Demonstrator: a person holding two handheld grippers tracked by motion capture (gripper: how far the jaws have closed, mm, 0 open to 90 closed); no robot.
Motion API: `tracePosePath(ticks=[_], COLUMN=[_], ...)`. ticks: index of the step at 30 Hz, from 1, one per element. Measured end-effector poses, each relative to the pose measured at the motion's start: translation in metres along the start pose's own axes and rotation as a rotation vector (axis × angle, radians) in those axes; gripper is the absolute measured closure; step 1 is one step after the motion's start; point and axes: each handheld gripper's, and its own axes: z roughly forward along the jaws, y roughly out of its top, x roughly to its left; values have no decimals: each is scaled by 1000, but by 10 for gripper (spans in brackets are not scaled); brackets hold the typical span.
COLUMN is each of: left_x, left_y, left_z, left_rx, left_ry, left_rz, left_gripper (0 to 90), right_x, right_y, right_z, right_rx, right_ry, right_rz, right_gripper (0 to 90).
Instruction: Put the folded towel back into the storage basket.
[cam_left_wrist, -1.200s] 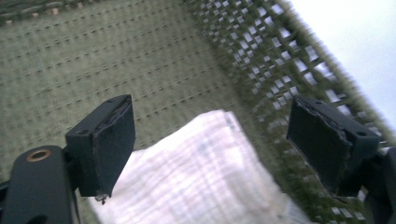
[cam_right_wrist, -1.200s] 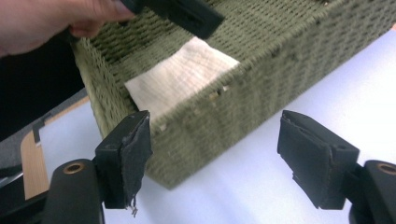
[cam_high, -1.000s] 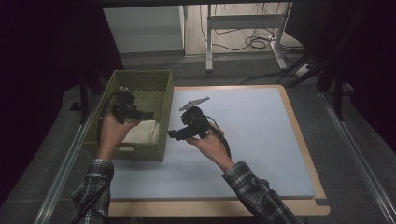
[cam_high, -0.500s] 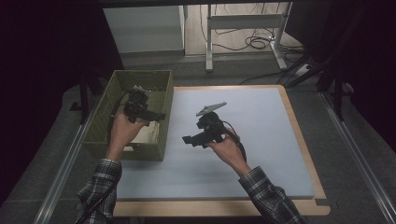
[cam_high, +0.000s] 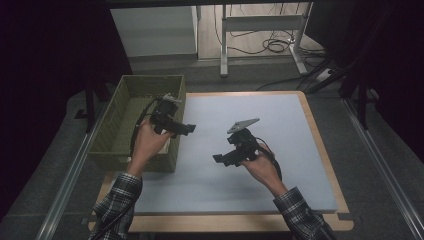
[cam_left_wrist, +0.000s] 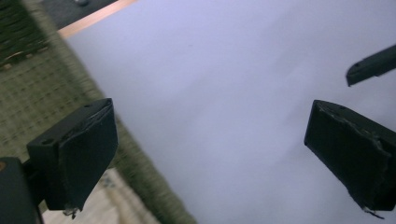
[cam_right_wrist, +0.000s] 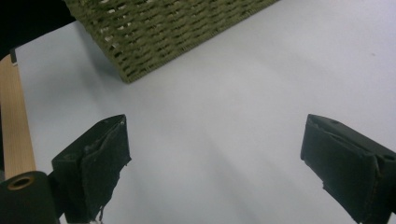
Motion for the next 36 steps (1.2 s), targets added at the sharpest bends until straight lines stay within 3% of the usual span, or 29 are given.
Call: tracePosePath(ticks=[10,14,17,26,29,36], left_x=[-45,-66,-80,-112,-117,-117], left_y=[2,-4,-12,-51,-67,-109], left_z=[13,21,27,43,48,61], left_rx=[-40,-42,-38,-48,-47,-35], left_ry=[-63,-101,-106,-139,-157,-122], left_rz=[72,103,133,180,182,171], left_gripper=[27,25,25,16,12,9], right_x=[-5,-9,-12,-18,-19,-24], right_y=[-24,-36,-48,-88,-102,-131], right_z=[-36,-51,-60,-76,-79,-76], right_rx=[-14,-16,-14,-3,0,12], right_ry=[-41,-49,-65,-119,-143,-189], right_rz=[-24,-15,-13,-5,2,4], right_gripper=[81,82,80,55,49,47])
